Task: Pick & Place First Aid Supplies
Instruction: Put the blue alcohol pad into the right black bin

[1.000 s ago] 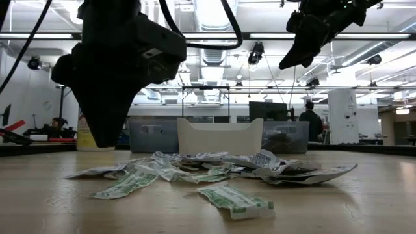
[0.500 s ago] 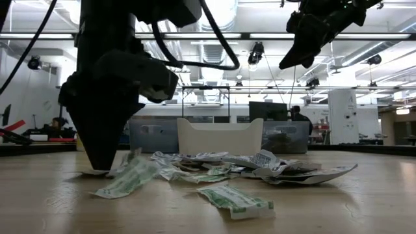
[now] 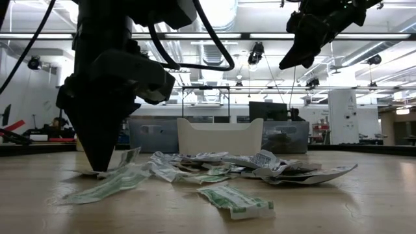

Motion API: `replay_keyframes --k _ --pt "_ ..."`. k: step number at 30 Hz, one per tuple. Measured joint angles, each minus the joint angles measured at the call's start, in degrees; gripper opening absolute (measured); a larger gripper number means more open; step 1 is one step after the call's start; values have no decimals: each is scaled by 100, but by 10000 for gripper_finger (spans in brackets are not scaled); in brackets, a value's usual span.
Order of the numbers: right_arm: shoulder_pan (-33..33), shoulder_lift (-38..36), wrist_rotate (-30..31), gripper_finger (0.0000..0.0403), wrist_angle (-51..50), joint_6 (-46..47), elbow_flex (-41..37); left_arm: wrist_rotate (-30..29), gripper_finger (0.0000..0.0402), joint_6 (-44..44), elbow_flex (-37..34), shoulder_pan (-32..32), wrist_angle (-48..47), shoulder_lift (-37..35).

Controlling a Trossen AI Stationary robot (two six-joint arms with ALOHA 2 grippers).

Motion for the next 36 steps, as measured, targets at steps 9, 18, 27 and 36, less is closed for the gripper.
replay_keyframes --k 9,18,27,36 --pt "0 0 1 79 0 -1 0 -82 2 31 -9 -2 3 -1" --pt "0 0 1 62 -2 2 0 -783 0 -8 -53 4 -175 -448" --pt "0 0 5 64 -2 -1 0 -790 0 241 28 -1 -295 -817" --pt "0 0 5 79 6 0 0 -2077 0 778 67 106 1165 -1204"
